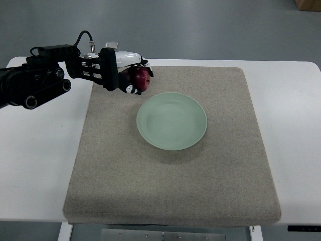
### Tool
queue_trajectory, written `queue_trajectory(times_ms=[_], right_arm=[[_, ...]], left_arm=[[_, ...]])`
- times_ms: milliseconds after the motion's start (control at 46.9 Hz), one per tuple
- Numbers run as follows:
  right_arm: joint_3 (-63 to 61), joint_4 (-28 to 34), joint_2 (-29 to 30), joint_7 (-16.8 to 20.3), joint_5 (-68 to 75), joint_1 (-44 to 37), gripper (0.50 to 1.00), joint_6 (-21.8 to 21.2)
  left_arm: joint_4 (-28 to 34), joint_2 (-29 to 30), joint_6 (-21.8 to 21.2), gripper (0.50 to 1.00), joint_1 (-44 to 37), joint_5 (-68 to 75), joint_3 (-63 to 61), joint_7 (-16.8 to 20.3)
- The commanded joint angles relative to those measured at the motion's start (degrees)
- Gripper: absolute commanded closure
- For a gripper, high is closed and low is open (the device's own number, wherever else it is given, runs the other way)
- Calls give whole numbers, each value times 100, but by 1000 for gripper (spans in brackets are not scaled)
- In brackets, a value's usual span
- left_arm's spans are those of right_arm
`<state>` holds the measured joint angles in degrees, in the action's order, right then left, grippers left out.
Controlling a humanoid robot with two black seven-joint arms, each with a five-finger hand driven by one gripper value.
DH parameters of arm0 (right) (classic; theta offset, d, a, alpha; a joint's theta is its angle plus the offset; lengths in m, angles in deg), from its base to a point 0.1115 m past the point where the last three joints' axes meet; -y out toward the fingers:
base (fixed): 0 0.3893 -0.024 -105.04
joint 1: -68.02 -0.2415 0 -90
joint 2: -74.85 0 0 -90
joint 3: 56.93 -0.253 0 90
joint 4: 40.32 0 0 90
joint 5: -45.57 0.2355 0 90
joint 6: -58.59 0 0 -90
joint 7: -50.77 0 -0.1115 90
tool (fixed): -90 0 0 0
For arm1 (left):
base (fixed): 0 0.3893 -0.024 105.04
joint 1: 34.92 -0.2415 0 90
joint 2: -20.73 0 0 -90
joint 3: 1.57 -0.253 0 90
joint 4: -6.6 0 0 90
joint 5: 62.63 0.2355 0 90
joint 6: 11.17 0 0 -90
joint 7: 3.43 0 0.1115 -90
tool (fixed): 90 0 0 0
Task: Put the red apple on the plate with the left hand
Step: 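Carry the held apple with the left hand over the green plate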
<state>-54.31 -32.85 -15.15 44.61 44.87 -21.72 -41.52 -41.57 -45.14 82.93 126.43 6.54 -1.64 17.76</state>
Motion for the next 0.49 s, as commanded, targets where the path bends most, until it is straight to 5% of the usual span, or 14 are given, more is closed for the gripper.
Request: queue_trajectory(times_ms=[0, 469], right_arm=[[2, 0, 0, 0, 0, 0, 536, 0], [-7, 0, 0, 0, 0, 0, 536, 0]], left_arm=[[-253, 22, 3, 928, 11, 9, 138, -1], [-1141, -13, 20, 909, -130, 62, 209, 16]])
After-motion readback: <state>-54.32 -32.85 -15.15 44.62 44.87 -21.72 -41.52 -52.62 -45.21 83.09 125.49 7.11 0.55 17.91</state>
